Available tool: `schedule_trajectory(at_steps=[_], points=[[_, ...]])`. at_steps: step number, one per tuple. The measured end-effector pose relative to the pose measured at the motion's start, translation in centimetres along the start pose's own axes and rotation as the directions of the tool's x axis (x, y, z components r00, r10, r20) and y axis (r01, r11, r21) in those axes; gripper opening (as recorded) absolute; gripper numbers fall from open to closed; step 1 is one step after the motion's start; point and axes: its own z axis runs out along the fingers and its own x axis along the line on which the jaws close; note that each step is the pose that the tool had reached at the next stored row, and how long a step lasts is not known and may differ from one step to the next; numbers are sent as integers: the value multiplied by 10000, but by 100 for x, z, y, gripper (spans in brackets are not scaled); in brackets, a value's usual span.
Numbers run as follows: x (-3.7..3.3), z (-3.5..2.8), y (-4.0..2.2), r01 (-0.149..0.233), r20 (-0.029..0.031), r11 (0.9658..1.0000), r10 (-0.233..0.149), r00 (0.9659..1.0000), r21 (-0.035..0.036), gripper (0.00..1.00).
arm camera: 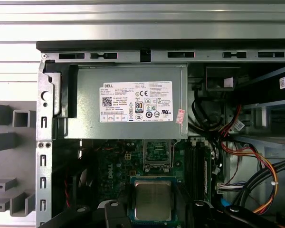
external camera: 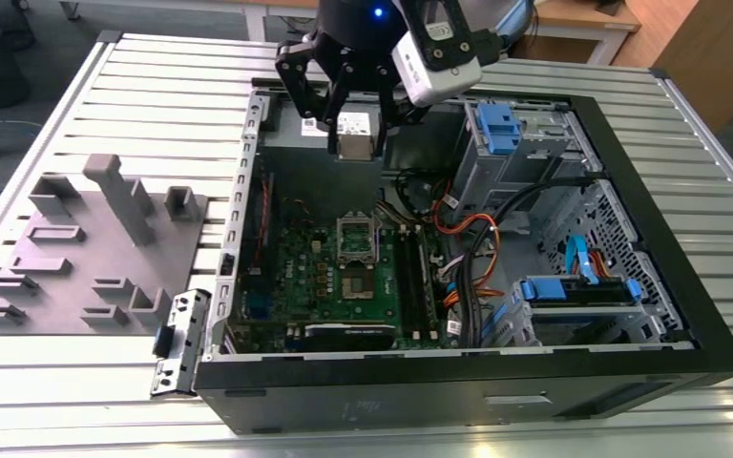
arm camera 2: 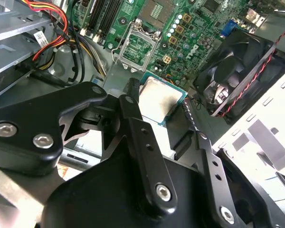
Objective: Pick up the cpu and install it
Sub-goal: 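Pick up the cpu and move it towards the insertion slot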
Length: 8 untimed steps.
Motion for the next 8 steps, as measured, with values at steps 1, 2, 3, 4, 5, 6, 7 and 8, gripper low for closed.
schedule_trajectory(at_steps=[1, 2, 3, 4, 5, 6, 7, 8], points=[[0, 3, 0, 0, 1, 10000, 0, 10000, -1, 47], [0, 8, 0, 0, 1, 10000, 0, 10000, -1, 47], [0, 15, -1, 0, 0, 10000, 0, 10000, 0, 47], [0, 24, -1, 0, 1, 10000, 0, 10000, -1, 47], [-1, 34, -1, 0, 0, 10000, 0, 10000, 0, 47], [-1, 46, -2, 1, 0, 10000, -1, 10000, 0, 47], [-1, 59, -2, 0, 0, 10000, 0, 10000, 0, 47], [-2, 72, -3, 0, 0, 10000, 0, 10000, 0, 47]])
